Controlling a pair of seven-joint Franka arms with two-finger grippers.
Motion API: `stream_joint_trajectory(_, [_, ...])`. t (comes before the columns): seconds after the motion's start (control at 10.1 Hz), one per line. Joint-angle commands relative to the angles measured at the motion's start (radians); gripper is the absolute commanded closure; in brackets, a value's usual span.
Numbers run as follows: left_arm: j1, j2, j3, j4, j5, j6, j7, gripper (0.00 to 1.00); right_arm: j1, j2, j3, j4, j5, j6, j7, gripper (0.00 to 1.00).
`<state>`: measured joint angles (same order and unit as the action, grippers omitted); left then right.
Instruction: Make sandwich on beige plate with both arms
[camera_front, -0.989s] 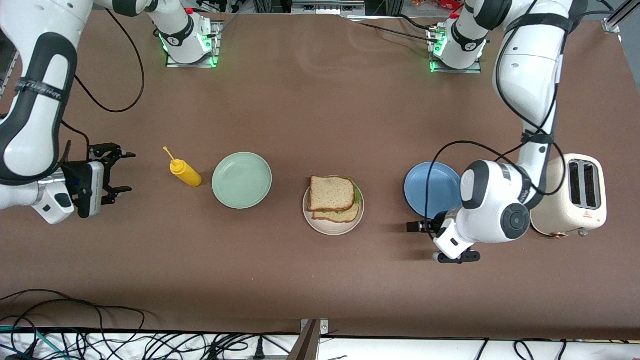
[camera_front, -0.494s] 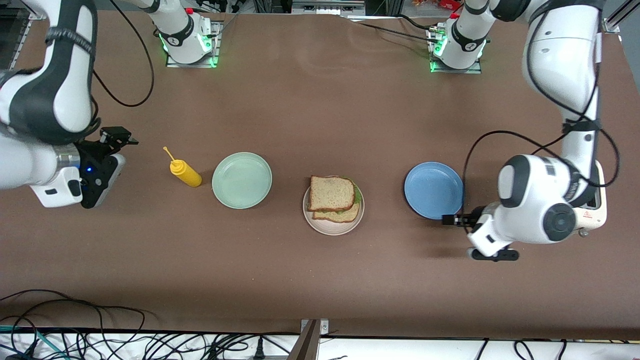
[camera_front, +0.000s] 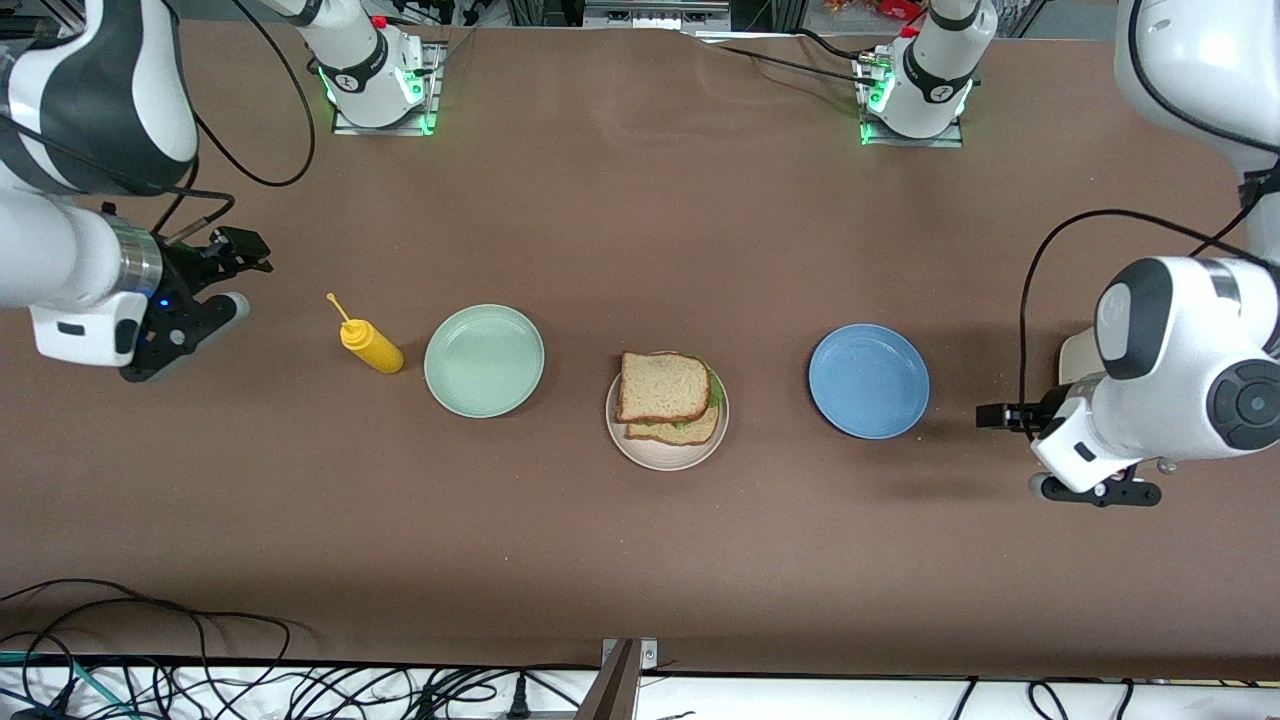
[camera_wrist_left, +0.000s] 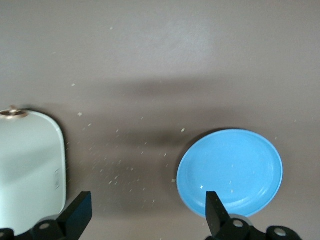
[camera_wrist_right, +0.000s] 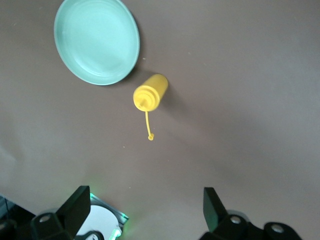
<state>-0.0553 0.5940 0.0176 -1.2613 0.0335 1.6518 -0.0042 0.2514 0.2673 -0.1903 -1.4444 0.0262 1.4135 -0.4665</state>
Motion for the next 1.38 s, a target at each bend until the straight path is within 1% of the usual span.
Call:
stream_joint_trajectory(0.0, [-0.012, -0.106, -0.004, -0.05, 0.06, -0.064, 0.006, 0.0, -0.072, -0.213, 0.092, -0.27, -0.035, 0.149, 0.286, 0.0])
stream_joint_trajectory(0.1, [-0.012, -0.196, -0.005, -0.134, 0.063, -0.064, 0.003, 0.0, -0.092, -0.25, 0.123, -0.319, -0.063, 0.175, 0.358, 0.0])
stream_joint_trajectory(0.2, [-0.012, -0.292, -0.005, -0.226, 0.063, -0.061, 0.004, 0.0, -0.122, -0.263, 0.132, -0.329, -0.075, 0.188, 0.367, 0.0])
stream_joint_trajectory(0.3, [-0.012, -0.365, -0.005, -0.284, 0.063, -0.061, 0.004, 0.0, -0.142, -0.276, 0.132, -0.33, -0.071, 0.221, 0.376, 0.0])
stream_joint_trajectory(0.4, [-0.014, -0.414, -0.005, -0.315, 0.063, -0.063, 0.003, 0.0, -0.179, -0.328, 0.131, -0.352, -0.065, 0.245, 0.374, 0.0])
stream_joint_trajectory(0.49, [-0.014, -0.446, -0.005, -0.323, 0.062, -0.07, 0.004, 0.0, -0.191, -0.38, 0.127, -0.359, -0.069, 0.266, 0.374, 0.0])
stream_joint_trajectory(0.69, [-0.017, -0.526, -0.004, -0.357, 0.057, -0.128, 0.009, 0.0, -0.201, -0.39, 0.126, -0.35, -0.055, 0.262, 0.37, 0.0])
stream_joint_trajectory(0.79, [-0.021, -0.539, -0.004, -0.352, 0.054, -0.167, 0.009, 0.0, -0.211, -0.392, 0.124, -0.349, -0.036, 0.242, 0.393, 0.0])
stream_joint_trajectory(0.99, [-0.021, -0.563, -0.002, -0.336, 0.037, -0.216, 0.01, 0.0, -0.208, -0.392, 0.124, -0.337, -0.003, 0.219, 0.547, 0.0])
stream_joint_trajectory(1.09, [-0.021, -0.583, -0.001, -0.334, -0.001, -0.252, 0.01, 0.0, -0.207, -0.39, 0.124, -0.335, -0.002, 0.222, 0.569, 0.0])
stream_joint_trajectory(1.19, [-0.023, -0.601, 0.002, -0.334, -0.012, -0.279, 0.01, 0.0, -0.208, -0.388, 0.124, -0.335, -0.003, 0.229, 0.568, 0.0])
stream_joint_trajectory(1.29, [-0.055, -0.608, 0.021, -0.328, -0.014, -0.285, 0.009, 0.0, -0.207, -0.384, 0.135, -0.335, -0.018, 0.236, 0.574, 0.0])
